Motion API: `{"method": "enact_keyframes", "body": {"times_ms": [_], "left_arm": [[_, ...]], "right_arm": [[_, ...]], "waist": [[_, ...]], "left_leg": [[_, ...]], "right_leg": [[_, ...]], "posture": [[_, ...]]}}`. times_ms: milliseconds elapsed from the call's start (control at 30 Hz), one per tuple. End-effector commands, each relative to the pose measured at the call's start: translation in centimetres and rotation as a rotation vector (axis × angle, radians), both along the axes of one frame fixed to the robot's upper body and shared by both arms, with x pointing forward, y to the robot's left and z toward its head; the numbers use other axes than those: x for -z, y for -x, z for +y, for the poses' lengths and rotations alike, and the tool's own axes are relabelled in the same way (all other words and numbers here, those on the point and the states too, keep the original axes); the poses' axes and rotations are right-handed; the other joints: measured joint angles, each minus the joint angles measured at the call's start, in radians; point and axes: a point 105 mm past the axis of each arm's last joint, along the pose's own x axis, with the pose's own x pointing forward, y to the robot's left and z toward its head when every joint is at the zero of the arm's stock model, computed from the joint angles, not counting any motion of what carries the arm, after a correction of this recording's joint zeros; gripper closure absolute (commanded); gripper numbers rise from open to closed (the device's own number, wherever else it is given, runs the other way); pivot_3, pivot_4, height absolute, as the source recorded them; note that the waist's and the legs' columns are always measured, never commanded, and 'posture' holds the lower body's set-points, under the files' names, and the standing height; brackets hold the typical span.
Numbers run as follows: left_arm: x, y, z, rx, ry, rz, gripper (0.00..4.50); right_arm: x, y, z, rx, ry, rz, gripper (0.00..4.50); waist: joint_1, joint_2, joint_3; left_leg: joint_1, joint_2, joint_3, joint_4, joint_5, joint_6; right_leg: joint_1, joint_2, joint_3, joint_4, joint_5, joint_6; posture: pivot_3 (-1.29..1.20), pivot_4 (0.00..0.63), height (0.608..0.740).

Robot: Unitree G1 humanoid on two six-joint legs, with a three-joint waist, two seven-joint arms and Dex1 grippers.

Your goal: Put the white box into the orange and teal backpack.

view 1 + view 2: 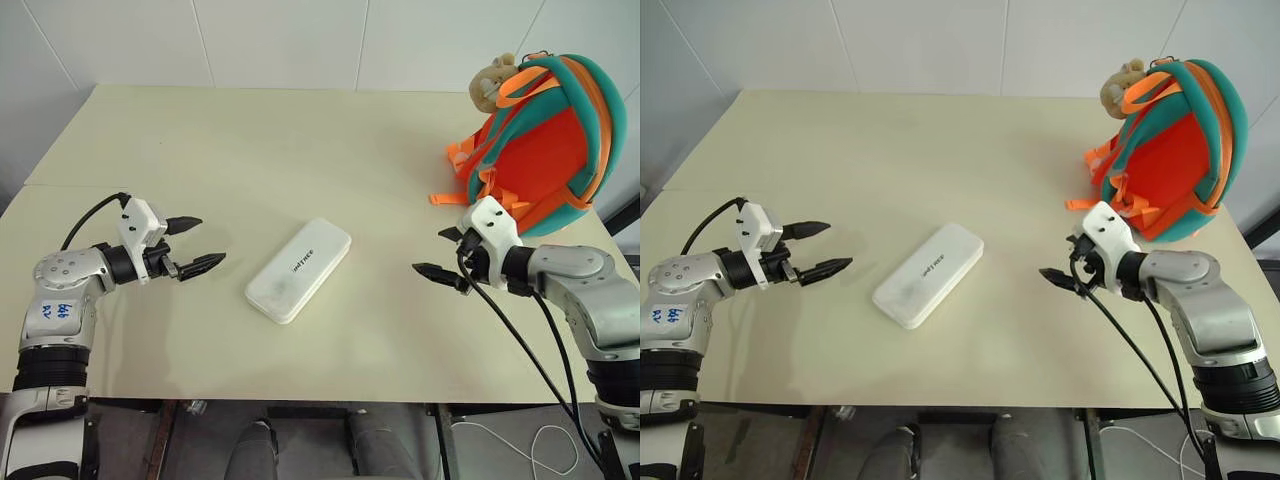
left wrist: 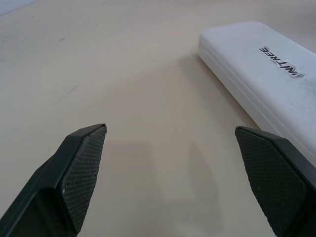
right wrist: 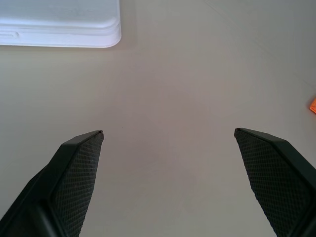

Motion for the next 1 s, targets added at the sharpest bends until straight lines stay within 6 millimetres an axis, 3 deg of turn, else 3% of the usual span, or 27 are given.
{"method": "enact_keyframes", "body": {"times_ms": [33,167,400,467,567,867,900,1000], "left_arm": [[-0.6,-0.1,-0.2,0.02,-0.019,-0.028,0.04],[-0.5,-0.2,-0.5,0.037,-0.014,-0.029,0.04],[-1.1,-1.4,-1.4,0.086,-0.033,-0.061,0.04],[-1.5,-0.9,-1.9,0.144,-0.031,-0.062,0.0],[-1.1,-0.4,-2.3,0.131,0.002,-0.061,0.57],[0.8,1.5,-1.8,0.101,-0.002,0.117,3.28],[1.0,1.9,-1.8,0.104,-0.002,0.138,3.59],[1.8,3.5,-1.9,0.119,0.006,0.227,4.47]], "right_arm": [[-1.4,0.5,0.0,0.012,-0.021,-0.055,0.0],[-1.2,0.6,0.4,0.011,-0.022,-0.05,0.0],[-1.8,-0.8,1.9,0.0,-0.015,-0.08,0.0],[-2.4,-1.7,2.1,0.021,-0.005,-0.111,0.39],[-1.8,-2.7,2.6,0.015,0.005,-0.1,1.23],[-2.6,-5.0,4.0,0.0,0.005,-0.18,4.25],[-2.6,-5.3,4.2,-0.001,0.004,-0.184,4.5],[-2.5,-6.0,5.2,-0.033,0.002,-0.187,4.5]], "waist": [[0.001,0.0,0.0],[0.003,0.0,0.0],[-0.001,0.0,0.0],[-0.005,0.0,0.0],[-0.004,0.0,0.0],[-0.005,0.0,0.0],[-0.004,0.0,0.0],[-0.005,0.0,0.0]], "left_leg": [[0.0,0.0,0.0,0.0,0.0,0.0],[0.0,0.0,0.0,0.0,0.0,0.0],[0.0,0.0,0.0,0.001,0.001,-0.001],[0.0,0.0,0.0,0.0,0.001,-0.001],[0.0,0.0,0.0,-0.001,0.001,-0.001],[-0.001,0.0,0.0,0.0,0.001,-0.001],[-0.001,0.0,0.001,0.0,0.001,-0.001],[-0.001,0.0,0.001,-0.001,0.001,-0.001]], "right_leg": [[0.0,0.0,0.0,0.0,0.0,0.0],[0.0,0.0,0.0,0.0,0.0,0.0],[0.0,0.0,0.0,0.0,0.001,0.0],[0.0,0.0,0.0,0.0,0.0,0.0],[-0.002,0.0,0.0,0.001,0.0,0.0],[-0.002,0.0,0.0,0.001,0.0,0.0],[-0.002,0.0,0.0,0.001,0.0,0.0],[-0.003,0.0,0.0,0.002,0.0,0.0]], "posture": [[0.0,0.15,0.74],[0.0,0.15,0.74],[0.0,0.15,0.74],[0.0,0.15,0.74],[0.0,0.15,0.74],[0.0,0.15,0.74],[0.0,0.15,0.74],[0.0,0.15,0.74]]}}
